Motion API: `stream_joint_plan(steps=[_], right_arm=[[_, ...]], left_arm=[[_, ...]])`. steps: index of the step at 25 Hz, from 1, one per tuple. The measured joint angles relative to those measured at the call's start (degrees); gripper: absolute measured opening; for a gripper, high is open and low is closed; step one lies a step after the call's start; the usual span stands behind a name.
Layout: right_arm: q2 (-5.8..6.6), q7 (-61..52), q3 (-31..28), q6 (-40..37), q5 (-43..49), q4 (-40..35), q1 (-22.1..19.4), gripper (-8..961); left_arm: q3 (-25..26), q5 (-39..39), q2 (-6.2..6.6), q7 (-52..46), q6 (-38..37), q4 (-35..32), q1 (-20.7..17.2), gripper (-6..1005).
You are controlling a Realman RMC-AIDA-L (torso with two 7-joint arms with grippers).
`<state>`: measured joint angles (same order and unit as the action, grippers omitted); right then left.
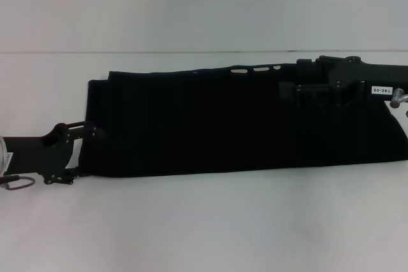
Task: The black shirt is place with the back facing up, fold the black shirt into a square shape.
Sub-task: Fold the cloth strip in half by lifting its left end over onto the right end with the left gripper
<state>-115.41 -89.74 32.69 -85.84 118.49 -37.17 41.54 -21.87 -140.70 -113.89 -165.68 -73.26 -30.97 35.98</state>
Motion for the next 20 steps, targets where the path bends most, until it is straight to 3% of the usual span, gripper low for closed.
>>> stream_joint_plan(steps=[3, 14, 20], right_arm=[[0.06, 0.0, 0.0, 0.0, -0.1, 0.0, 0.0, 915], [0.37, 0.3, 0.0, 0.1, -1.5, 0.0, -0.1, 914], [0.37, 0.3, 0.0, 0.2, -1.5, 0.0, -0.1, 915]], left_arm=[[0.0, -0.3, 0.06, 0.3, -0.1, -0.1, 0.0, 893], [0.1, -1.3, 0.07, 2.1, 0.6, -0.1, -0.5, 677], [-0.2, -1.8, -0.06, 2.4, 1.6, 0.1, -0.4, 425]])
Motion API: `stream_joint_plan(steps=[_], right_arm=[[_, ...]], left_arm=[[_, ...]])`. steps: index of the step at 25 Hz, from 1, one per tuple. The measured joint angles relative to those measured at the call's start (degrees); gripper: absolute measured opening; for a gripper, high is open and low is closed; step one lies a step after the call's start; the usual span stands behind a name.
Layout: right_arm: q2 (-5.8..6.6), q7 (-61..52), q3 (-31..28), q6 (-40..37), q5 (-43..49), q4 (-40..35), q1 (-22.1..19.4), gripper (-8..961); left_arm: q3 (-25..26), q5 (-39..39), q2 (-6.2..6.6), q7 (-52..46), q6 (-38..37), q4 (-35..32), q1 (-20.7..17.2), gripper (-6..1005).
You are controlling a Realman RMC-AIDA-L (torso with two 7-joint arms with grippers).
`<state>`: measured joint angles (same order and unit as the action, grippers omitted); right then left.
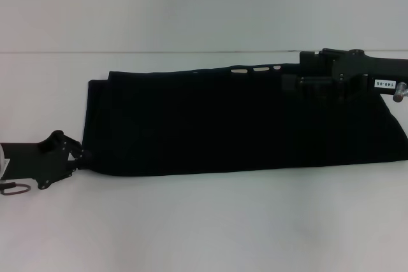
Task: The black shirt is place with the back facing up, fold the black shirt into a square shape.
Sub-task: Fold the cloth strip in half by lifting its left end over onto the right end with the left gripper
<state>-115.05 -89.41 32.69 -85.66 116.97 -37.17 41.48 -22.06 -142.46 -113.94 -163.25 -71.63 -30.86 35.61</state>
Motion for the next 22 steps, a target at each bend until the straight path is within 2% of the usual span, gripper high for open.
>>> stream_joint_plan(steps=[4, 7, 14, 22], right_arm=[[-0.05, 0.0, 0.0, 0.1, 0.0, 0.0, 0.0, 915], [-0.09, 0.0, 0.0, 0.1, 0.0, 0.0, 0.0, 915], [-0.57, -0.1, 0.0, 1.0, 0.0, 0.0, 0.0, 915], [-1.22, -0.7, -0.2, 3.9, -2.5, 0.8, -0.1, 915]], left_arm=[[0.0, 0.0, -0.07, 0.9, 0.4, 0.1, 0.1, 225], [0.0, 0.0, -0.05, 1.8, 0.8, 0.8, 0.2, 34], [0.9, 1.1, 0.08, 9.5, -1.0, 1.0, 0.0, 27], [4.2, 2.9, 0.23, 20.3, -3.6, -1.2, -2.2, 28]])
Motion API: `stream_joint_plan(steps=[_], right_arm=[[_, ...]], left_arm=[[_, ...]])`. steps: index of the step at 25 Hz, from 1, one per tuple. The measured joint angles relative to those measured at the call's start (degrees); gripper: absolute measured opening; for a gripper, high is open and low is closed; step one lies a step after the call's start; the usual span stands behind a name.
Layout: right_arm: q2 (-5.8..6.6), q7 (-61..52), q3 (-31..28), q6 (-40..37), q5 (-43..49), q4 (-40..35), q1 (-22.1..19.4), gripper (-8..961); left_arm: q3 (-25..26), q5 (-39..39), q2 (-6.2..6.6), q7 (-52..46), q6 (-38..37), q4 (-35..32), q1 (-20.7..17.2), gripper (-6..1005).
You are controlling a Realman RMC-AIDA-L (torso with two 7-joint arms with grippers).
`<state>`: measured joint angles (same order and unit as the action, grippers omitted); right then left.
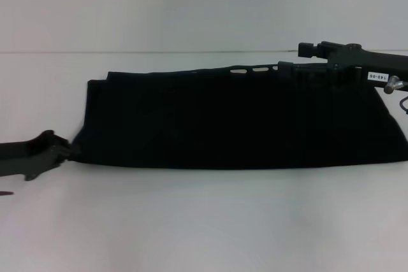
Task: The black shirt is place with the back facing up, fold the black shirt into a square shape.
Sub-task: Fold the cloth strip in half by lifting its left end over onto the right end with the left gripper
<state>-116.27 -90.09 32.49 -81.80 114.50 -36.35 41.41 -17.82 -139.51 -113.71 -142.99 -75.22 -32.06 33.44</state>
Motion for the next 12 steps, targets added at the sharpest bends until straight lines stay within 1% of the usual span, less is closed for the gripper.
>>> stream_joint_plan(steps=[3, 8, 12], right_arm=[[-0.29, -0.7, 0.0, 1.1, -0.6, 0.1, -0.1, 915], [-0.78, -1.4, -0.1, 3.5, -1.8, 0.1, 0.1, 914], [-0.90, -1.4, -0.1, 5.1, -2.9, 0.1, 0.2, 914]], left_arm=[[0.0, -0.4, 0.25, 0.6, -0.7, -2.8, -1.3, 28], [0.4, -1.0, 1.26, 1.1, -2.0, -7.5, -3.8, 28], [3.0, -1.6, 2.01, 0.9, -3.2, -11.8, -6.5, 27]])
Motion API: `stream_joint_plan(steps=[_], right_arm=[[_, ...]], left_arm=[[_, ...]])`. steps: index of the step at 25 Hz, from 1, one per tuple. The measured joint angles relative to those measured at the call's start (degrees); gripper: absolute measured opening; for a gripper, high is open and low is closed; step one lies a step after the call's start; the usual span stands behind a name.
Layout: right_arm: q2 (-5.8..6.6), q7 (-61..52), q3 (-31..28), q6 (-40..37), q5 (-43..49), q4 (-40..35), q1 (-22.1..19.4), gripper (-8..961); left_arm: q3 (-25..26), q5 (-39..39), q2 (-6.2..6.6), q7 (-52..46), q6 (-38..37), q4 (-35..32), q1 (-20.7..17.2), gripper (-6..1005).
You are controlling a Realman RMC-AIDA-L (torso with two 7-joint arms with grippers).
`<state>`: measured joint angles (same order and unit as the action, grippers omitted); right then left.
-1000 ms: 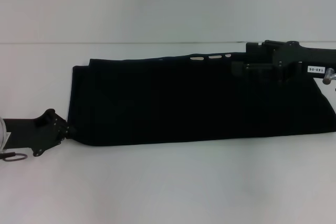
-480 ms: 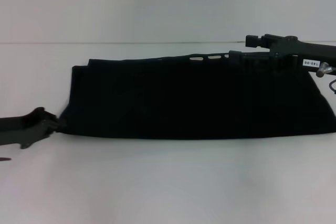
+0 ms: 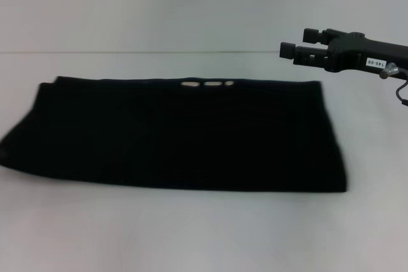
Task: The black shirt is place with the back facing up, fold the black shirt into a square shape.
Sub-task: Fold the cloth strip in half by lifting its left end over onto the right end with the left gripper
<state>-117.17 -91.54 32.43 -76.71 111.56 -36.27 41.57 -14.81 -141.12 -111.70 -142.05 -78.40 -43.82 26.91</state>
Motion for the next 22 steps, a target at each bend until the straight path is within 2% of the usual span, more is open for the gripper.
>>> stream_joint_plan(steps=[5, 11, 14, 17, 19, 22], right_arm=[[0.16, 0.1, -0.1, 1.0, -1.4, 0.0, -0.2, 914], [0.50, 0.4, -0.1, 1.3, -3.3, 0.0, -0.7, 914], [0.75, 0.5, -0.3, 1.1, -4.3, -0.4, -1.3, 914], [1.47, 0.5, -1.0, 0.8, -5.2, -0.8, -2.6, 914], [2.40, 0.3, -2.1, 0.7, -6.5, -0.9, -4.1, 914], [3.90, 0.1, -4.1, -0.5, -8.9, -0.9, -7.0, 915]], left_arm=[[5.1, -1.5, 1.05, 0.2, -0.5, -4.0, -2.9, 27], [5.5, -0.3, 1.32, 1.5, -4.1, -5.0, -2.6, 27], [5.1, 4.1, 2.04, 3.4, -10.2, -4.8, 0.9, 27], [2.4, 10.3, 2.19, 4.5, -16.7, -3.3, 6.9, 27], [-1.3, 13.2, 1.34, 4.5, -18.5, -1.3, 11.5, 28], [-7.8, 15.6, -2.13, 5.1, -17.9, 2.3, 19.4, 28]])
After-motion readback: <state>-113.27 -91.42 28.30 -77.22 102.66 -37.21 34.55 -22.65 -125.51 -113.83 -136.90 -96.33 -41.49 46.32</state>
